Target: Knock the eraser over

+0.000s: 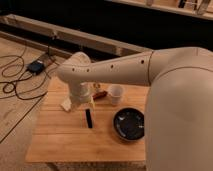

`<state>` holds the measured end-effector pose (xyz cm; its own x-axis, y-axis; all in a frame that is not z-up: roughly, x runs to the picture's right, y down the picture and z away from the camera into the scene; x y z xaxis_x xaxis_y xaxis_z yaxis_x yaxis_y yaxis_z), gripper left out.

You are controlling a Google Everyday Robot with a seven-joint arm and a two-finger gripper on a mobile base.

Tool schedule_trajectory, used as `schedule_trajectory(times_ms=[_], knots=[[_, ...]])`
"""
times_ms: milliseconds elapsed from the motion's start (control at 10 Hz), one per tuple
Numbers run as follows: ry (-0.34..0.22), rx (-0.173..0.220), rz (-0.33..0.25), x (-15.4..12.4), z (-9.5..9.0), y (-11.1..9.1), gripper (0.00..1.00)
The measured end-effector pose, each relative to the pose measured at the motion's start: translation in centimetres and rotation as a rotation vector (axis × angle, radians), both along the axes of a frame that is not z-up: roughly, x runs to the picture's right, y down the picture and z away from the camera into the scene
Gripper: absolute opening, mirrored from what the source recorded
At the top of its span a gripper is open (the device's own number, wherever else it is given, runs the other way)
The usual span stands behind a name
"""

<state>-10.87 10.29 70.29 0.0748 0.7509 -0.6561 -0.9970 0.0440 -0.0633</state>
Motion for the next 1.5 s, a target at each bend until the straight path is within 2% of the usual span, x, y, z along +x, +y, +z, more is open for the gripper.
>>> schedule_trajectory(times_ms=[1400, 1500], knots=[[0.000, -0.001, 0.003, 0.03, 0.02, 0.00, 0.65], [-0.011, 0.002, 0.001, 0.13, 0.67, 0.11, 0.65]])
